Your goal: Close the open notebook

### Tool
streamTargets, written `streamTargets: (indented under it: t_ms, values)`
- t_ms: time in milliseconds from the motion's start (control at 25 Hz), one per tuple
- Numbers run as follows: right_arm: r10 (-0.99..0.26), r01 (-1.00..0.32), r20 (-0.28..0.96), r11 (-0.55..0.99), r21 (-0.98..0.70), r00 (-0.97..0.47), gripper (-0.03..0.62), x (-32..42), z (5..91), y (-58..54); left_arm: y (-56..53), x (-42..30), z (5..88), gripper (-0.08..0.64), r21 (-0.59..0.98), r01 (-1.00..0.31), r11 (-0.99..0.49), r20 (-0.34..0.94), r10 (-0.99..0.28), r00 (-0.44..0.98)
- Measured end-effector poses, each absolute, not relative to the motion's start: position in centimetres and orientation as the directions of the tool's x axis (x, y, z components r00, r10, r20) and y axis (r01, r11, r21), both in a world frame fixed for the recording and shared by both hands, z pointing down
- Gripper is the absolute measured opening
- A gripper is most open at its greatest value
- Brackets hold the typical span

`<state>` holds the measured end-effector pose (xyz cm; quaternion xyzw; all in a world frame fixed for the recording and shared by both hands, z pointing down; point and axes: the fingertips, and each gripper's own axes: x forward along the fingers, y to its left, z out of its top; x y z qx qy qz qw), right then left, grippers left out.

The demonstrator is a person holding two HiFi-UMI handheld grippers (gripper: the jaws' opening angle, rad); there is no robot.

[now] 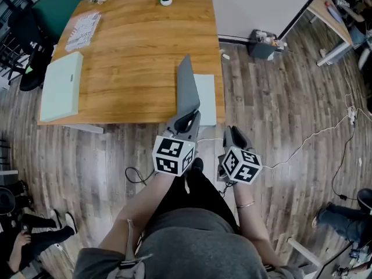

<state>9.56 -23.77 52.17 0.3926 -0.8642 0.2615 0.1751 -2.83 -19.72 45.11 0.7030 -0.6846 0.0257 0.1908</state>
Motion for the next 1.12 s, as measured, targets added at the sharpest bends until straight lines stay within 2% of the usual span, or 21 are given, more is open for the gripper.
streamTargets:
  t_ms: [440,1120]
  values:
    - [-0.635,-0.823,0.526,0.468,-0.321,-0.566,0.074,12.9,52.8,-23.4,-21.8,0.7,49.3,0.031,0.215,-0.972,-0.098,0.424,-0.887,0.183]
    - [-0.656,-0.861,0.558,0.391,-0.325,-0.508,0.071,15.2,54.2,-22.5,-23.1,2.6,54.8,0.032,0.146,-0.975,-0.166,0.593,-0.775,0.221]
